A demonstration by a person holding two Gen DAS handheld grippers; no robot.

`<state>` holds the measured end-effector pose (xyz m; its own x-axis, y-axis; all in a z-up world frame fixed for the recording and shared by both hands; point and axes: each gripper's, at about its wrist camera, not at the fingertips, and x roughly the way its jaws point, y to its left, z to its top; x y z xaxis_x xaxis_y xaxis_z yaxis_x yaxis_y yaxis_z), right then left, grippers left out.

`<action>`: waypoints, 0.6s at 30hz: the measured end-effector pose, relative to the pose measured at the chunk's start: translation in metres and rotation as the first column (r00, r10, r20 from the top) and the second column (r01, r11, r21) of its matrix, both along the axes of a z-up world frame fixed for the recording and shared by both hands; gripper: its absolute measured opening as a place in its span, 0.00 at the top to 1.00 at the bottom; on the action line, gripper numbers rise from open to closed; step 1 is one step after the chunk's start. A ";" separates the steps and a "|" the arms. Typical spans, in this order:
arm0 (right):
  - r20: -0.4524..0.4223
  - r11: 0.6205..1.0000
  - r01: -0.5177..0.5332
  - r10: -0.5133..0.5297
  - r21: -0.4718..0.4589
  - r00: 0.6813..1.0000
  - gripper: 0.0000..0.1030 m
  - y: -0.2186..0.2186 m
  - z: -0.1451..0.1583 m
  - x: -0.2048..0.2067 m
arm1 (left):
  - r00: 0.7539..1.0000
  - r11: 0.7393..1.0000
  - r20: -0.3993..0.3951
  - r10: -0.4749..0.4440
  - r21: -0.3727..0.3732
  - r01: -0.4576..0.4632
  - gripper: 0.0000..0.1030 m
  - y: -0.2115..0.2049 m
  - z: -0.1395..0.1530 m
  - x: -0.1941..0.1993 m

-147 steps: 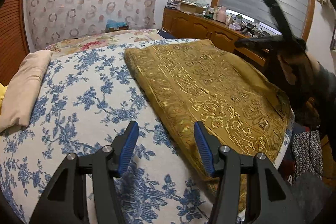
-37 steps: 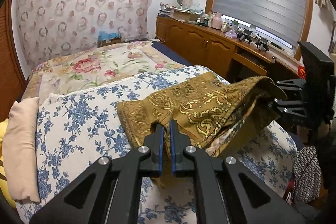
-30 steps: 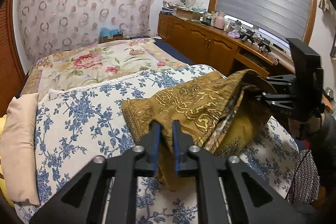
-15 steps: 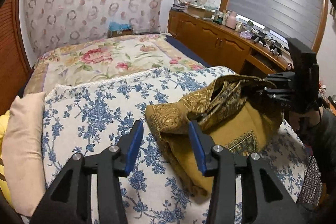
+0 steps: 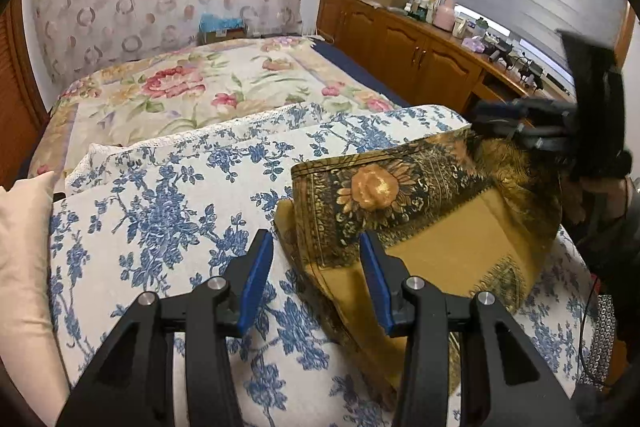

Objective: Fold small clothes

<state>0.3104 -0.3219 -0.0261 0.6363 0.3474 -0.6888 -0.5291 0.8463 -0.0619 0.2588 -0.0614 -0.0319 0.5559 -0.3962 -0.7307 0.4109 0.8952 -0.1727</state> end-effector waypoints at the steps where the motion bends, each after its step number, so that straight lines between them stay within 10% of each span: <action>1: 0.004 1.000 0.021 -0.021 0.011 1.000 0.58 -0.004 0.005 0.002 | 1.000 1.000 -0.003 -0.003 0.002 0.003 0.58 -0.001 -0.001 0.002; 10: 0.019 0.984 0.167 -0.169 0.061 0.985 0.43 -0.049 0.026 -0.020 | 1.000 1.000 -0.007 -0.019 0.012 0.019 0.58 -0.009 -0.011 0.020; 18: -0.101 0.965 0.261 -0.258 0.019 0.961 0.40 -0.074 -0.012 -0.041 | 0.999 1.000 -0.037 -0.023 -0.004 0.022 0.57 -0.006 -0.024 0.026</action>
<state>0.2693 -0.3964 -0.0378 0.6384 0.2018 -0.7428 -0.2928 0.9561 0.0081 0.2846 -0.0670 -0.0562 0.5192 -0.4111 -0.7493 0.4242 0.8851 -0.1917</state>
